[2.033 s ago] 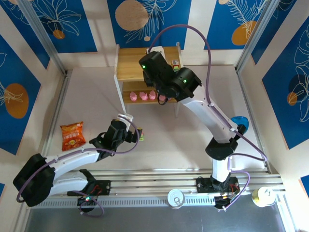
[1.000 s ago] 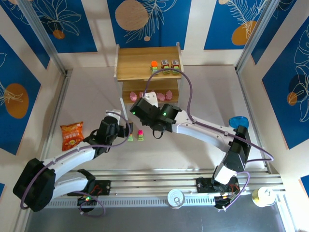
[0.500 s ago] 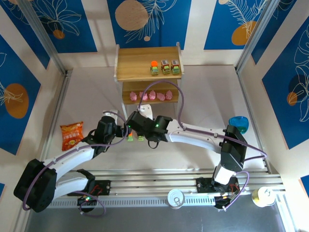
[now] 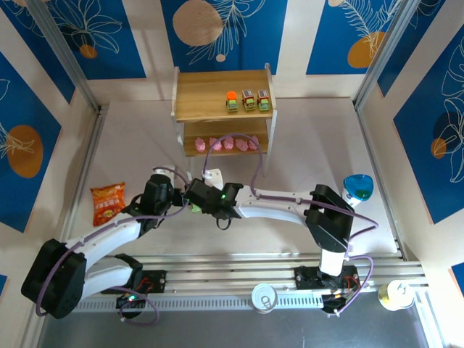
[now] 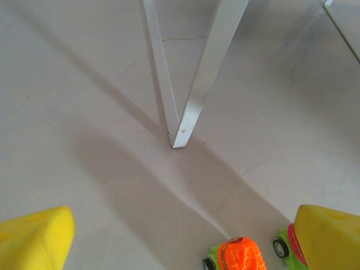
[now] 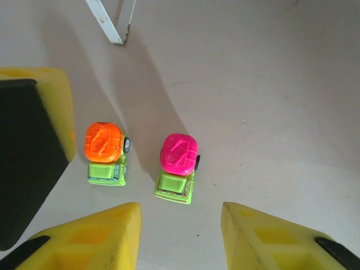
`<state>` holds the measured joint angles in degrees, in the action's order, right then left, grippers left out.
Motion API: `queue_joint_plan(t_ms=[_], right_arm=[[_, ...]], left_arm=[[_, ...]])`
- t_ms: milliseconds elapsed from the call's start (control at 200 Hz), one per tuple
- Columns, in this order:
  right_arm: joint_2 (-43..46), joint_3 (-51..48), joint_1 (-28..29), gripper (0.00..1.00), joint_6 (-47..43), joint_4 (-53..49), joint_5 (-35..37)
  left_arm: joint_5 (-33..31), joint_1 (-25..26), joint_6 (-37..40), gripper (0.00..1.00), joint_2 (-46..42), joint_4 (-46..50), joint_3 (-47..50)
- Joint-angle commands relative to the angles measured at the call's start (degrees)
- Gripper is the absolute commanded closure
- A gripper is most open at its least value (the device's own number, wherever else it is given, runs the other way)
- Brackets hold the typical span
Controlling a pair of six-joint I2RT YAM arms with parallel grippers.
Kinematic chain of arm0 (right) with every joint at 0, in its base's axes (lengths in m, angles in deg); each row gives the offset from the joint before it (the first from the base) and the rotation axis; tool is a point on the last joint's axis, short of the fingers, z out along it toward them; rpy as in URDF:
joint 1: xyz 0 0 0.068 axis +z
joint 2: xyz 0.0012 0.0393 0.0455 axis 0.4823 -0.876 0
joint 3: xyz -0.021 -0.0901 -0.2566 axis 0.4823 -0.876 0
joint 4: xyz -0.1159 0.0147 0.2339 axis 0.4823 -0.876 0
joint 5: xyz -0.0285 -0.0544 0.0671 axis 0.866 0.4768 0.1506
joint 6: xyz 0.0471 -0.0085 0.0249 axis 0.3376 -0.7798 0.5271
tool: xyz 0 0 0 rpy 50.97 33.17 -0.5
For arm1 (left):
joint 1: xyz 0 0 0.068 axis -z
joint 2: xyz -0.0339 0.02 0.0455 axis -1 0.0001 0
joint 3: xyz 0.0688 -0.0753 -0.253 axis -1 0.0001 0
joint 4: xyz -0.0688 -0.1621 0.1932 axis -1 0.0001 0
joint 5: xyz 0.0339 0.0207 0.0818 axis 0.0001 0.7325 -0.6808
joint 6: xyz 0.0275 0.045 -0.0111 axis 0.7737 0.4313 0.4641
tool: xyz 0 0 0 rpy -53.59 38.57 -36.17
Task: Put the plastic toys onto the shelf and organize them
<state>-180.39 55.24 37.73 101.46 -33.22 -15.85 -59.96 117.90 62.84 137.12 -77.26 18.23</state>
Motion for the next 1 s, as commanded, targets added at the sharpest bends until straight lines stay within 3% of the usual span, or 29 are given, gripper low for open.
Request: queue_joint_plan(t_ms=[0, 995], right_arm=[[-1.9, -0.3, 0.3, 0.58, 2.1, 1.0, -0.4], [-10.7, 0.2, -0.9, 0.54, 5.2, 4.0, -1.5]], left_arm=[[1.0, -0.8, -0.6, 0.00, 0.2, -1.7, 0.8], [0.0, -3.6, -3.0, 0.01, -0.9, -0.1, 1.6]])
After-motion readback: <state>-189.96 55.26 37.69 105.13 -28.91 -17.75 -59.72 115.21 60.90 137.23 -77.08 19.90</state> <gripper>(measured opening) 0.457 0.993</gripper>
